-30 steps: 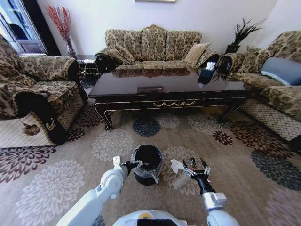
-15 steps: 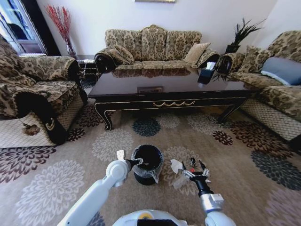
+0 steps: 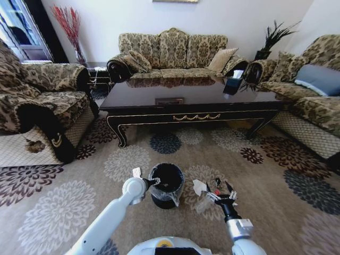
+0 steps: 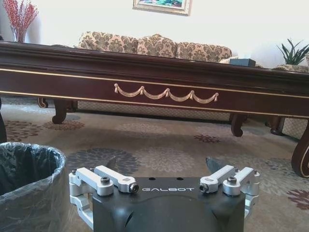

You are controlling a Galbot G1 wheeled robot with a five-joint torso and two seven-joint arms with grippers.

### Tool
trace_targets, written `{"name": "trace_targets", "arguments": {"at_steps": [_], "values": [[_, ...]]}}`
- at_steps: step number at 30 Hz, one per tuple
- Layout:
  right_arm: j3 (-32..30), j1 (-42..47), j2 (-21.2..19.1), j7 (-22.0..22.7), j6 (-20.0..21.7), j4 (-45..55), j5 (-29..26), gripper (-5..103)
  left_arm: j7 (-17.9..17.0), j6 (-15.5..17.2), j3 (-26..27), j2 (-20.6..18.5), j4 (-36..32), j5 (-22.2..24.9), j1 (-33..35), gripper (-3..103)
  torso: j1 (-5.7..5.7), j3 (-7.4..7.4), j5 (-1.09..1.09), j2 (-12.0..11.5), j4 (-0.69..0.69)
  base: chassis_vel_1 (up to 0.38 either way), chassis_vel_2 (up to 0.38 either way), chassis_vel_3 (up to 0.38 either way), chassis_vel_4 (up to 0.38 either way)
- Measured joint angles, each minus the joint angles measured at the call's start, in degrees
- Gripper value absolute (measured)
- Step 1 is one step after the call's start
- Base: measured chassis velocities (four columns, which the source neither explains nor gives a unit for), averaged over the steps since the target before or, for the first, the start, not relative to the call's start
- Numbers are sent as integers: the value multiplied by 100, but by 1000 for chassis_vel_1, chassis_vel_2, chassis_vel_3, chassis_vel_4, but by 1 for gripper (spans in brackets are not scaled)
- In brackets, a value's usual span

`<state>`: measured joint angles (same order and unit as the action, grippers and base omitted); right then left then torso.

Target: Move to the front of the table and pick up the trash from the floor, then place it into the trash bin.

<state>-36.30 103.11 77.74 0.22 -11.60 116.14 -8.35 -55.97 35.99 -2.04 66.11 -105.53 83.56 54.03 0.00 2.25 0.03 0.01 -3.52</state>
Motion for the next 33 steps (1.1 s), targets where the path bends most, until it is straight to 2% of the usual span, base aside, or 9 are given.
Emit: {"name": "trace_targets", "arguments": {"at_steps": [3, 4, 7, 9, 12, 14, 19, 26, 33], "values": [[2, 1, -2, 17, 4, 17, -1, 100, 5, 19, 16, 72, 66, -9, -19, 75, 0, -1, 0, 1, 1, 0, 0, 0, 0], [2, 1, -2, 17, 4, 17, -1, 100, 5, 19, 16, 72, 66, -9, -19, 75, 0, -1, 0, 1, 1, 0, 0, 0, 0], [7, 9, 15, 23, 5, 21, -1, 100, 4, 34, 6, 86, 71, -21, -26, 58, -1, 0, -1, 1, -1, 0, 0, 0, 0], [7, 10, 17, 23, 5, 21, -1, 100, 2, 35, 3, 85, 71, -21, -28, 58, -1, 0, -1, 1, -1, 0, 0, 0, 0], [6, 13, 20, 29, 5, 20, -1, 100, -23, 40, -21, 42, 12, -20, -29, 43, 0, 3, -5, 0, -4, 0, 0, 0, 0], [5, 10, 21, 31, 5, 19, -2, 100, -27, 46, -29, 28, -11, -15, -27, 43, 0, 3, -5, 0, -5, 0, 0, 0, 0], [11, -13, 26, 45, 6, 16, -6, 100, -50, 58, -30, -24, -76, -10, -12, 21, 0, 4, -7, -2, -6, 0, 0, 0, 0], [10, -4, 27, 51, 14, 44, -29, 100, -58, 77, 32, -86, -161, -29, 44, 6, 0, 3, -2, -2, -1, 0, 0, 0, 0], [-19, -7, 2, 109, 53, 87, -78, 100, -53, 125, 118, -277, -399, -128, 110, 0, 0, 2, -4, -2, -3, 0, 0, 0, 0]]}}
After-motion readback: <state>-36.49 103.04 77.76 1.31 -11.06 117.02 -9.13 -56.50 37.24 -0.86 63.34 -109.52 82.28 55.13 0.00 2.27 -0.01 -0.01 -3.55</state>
